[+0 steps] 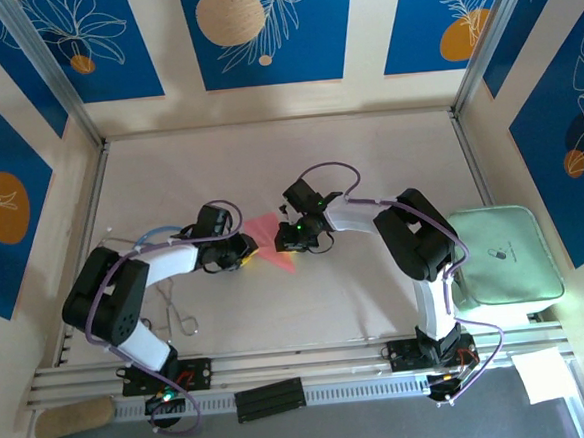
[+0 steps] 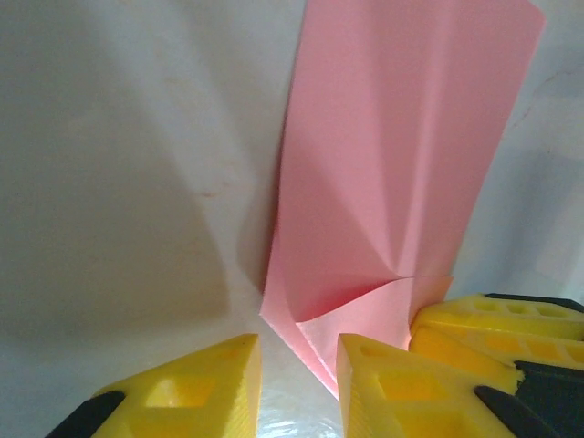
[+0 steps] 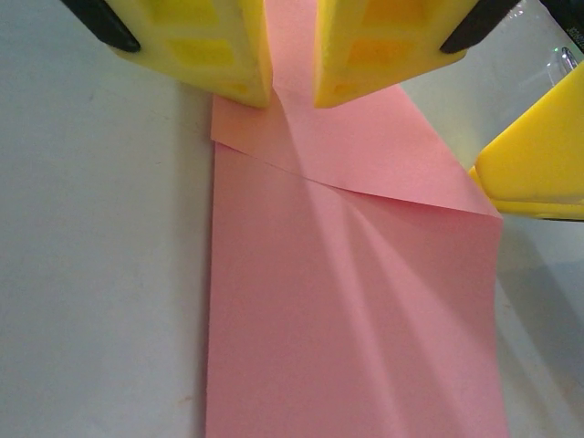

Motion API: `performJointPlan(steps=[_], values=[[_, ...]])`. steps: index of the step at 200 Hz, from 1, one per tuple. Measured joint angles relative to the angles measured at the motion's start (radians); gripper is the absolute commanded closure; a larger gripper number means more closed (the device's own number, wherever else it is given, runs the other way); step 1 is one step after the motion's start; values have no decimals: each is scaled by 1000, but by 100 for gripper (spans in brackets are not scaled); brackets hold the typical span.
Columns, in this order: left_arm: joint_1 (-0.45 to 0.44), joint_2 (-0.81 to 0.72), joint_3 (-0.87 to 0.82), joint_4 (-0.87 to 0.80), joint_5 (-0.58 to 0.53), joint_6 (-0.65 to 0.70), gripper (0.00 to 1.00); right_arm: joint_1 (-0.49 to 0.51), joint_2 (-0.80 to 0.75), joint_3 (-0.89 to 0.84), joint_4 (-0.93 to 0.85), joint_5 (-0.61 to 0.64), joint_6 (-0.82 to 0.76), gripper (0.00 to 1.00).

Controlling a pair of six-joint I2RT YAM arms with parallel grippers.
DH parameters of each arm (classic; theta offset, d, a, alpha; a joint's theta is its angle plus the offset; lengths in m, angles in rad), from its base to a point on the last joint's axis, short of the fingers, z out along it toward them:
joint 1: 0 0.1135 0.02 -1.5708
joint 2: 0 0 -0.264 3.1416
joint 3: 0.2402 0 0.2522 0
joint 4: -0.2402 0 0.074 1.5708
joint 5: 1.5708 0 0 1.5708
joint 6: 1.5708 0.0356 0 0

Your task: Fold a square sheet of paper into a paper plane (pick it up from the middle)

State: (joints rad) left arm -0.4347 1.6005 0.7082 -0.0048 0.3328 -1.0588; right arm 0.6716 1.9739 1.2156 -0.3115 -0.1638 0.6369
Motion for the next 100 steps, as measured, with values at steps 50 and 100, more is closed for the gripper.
performJointPlan(steps=[50, 100], values=[[1, 18, 11, 29, 15, -3, 73, -3, 0, 0, 0, 0, 0, 78], [5, 37, 18, 47, 31, -3, 73, -5, 0, 0, 1, 0, 0, 79]])
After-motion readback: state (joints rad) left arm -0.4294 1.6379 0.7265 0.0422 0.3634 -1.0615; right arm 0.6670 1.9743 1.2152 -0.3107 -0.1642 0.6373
